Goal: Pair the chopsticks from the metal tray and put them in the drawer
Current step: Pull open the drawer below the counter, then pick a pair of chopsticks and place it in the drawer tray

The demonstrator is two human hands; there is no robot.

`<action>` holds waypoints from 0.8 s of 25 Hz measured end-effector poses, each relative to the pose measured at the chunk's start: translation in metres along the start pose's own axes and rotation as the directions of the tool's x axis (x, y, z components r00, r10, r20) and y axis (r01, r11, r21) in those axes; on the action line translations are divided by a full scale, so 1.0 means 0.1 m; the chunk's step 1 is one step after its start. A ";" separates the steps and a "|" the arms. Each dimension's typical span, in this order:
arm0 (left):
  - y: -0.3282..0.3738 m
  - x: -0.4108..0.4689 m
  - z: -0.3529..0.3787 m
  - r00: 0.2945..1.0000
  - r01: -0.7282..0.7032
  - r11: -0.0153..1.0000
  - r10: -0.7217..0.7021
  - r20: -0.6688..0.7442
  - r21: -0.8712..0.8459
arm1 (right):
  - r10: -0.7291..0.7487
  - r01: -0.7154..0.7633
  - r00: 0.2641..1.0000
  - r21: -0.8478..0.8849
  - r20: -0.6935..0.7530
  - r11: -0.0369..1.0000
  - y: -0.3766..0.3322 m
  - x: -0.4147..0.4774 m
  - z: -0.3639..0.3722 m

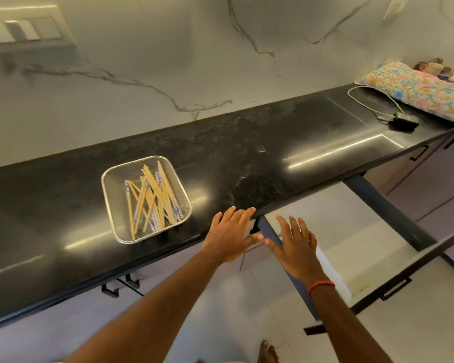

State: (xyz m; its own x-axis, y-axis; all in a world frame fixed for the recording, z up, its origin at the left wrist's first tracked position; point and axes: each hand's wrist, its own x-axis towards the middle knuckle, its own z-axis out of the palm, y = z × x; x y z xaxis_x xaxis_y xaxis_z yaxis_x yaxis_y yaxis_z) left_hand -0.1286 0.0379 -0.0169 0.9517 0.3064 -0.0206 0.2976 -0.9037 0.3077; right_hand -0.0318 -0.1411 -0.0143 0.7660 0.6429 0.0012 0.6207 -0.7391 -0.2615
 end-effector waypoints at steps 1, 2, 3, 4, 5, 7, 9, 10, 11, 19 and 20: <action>-0.07 -0.02 -0.08 1.000 -0.001 1.000 0.001 -0.013 0.010 | -0.010 0.010 1.000 0.005 -0.015 1.000 -0.13 0.05 -0.02; -0.16 -0.05 -0.16 1.000 0.001 1.000 0.000 -0.028 0.018 | -0.020 0.020 0.999 0.019 -0.029 1.000 -0.26 0.10 -0.04; -0.23 -0.07 -0.26 0.999 0.010 1.000 -0.009 -0.048 0.015 | -0.030 0.032 0.999 0.044 -0.040 0.999 -0.38 0.14 -0.06; -0.33 -0.10 -0.36 0.997 0.027 1.000 -0.027 -0.079 0.002 | -0.044 0.048 0.998 0.075 -0.049 0.996 -0.51 0.19 -0.09; -0.42 -0.13 -0.46 0.992 0.047 0.999 -0.048 -0.113 -0.015 | -0.059 0.065 0.997 0.108 -0.054 0.992 -0.64 0.24 -0.12; -0.59 -0.20 -0.63 0.981 0.087 0.995 -0.095 -0.172 -0.056 | -0.099 0.105 0.994 0.160 -0.048 0.981 -0.89 0.34 -0.18; -0.77 -0.31 -0.74 0.965 0.131 0.985 -0.153 -0.212 -0.112 | -0.148 0.154 0.988 0.177 -0.046 0.972 -1.12 0.43 -0.20; -0.85 -0.37 -0.78 0.957 0.156 0.977 -0.186 -0.223 -0.144 | -0.181 0.187 0.982 0.183 -0.049 0.965 -1.21 0.47 -0.20; -0.94 -0.42 -0.81 0.949 0.182 0.968 -0.219 -0.228 -0.174 | -0.208 0.213 0.977 0.193 -0.046 0.958 -1.29 0.51 -0.19; -1.55 -0.55 -0.93 0.884 0.365 0.900 -0.415 -0.215 -0.237 | -0.347 0.336 0.938 0.285 -0.011 0.898 -1.90 0.95 -0.06; -1.63 -0.54 -0.95 0.881 0.382 0.904 -0.419 -0.218 -0.194 | -0.352 0.342 0.936 0.303 -0.022 0.890 -2.00 1.03 -0.04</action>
State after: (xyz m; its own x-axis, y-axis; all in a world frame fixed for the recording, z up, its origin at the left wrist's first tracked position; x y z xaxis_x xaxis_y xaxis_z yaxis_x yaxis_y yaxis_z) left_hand -0.2353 0.1969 0.0249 0.6974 0.7142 0.0603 0.6175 -0.6415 0.4551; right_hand -0.0759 0.0718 0.0423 0.5019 0.8574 0.1139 0.7633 -0.3771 -0.5246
